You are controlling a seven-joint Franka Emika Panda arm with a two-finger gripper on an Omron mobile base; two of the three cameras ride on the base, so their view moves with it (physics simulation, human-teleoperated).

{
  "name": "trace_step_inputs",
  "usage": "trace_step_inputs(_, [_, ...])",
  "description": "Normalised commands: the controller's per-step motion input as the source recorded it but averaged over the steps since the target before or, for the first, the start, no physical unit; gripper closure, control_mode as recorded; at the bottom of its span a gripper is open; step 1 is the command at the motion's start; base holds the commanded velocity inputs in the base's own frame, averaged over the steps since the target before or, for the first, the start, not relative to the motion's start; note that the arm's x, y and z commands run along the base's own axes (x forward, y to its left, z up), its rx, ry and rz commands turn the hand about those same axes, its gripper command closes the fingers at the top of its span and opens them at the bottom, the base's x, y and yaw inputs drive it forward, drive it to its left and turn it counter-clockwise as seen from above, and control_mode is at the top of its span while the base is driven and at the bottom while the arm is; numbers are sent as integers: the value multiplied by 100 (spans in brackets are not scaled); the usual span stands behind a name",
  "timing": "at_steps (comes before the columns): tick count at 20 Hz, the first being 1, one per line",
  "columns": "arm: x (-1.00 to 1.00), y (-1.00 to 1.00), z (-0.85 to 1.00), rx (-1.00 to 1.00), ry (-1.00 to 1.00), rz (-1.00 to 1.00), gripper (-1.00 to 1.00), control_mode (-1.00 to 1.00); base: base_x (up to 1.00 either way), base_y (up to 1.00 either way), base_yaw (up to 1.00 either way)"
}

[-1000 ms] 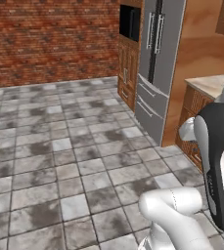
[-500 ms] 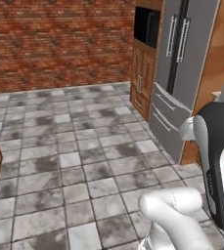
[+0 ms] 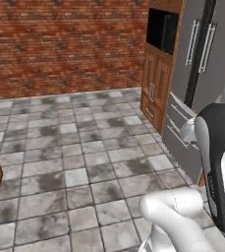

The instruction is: Pick the jar and jar from the dining table and place them in the open cabinet. Close the cabinet after placing the objects.

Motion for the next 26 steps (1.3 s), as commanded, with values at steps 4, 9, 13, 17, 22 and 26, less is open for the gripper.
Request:
trace_step_inputs(4, [0,0,0,0,0,0,-100,100,82,0,7])
trace_step_inputs(9, [0,0,0,0,0,0,-100,100,75,0,8])
trace_step_inputs(13, [0,0,0,0,0,0,-100,100,82,0,7])
trace_step_inputs(17, [0,0,0,0,0,0,-100,100,83,0,7])
trace_step_inputs(22, [0,0,0,0,0,0,-100,100,72,0,9])
trace_step_inputs(26, [0,0,0,0,0,0,-100,100,71,0,9])
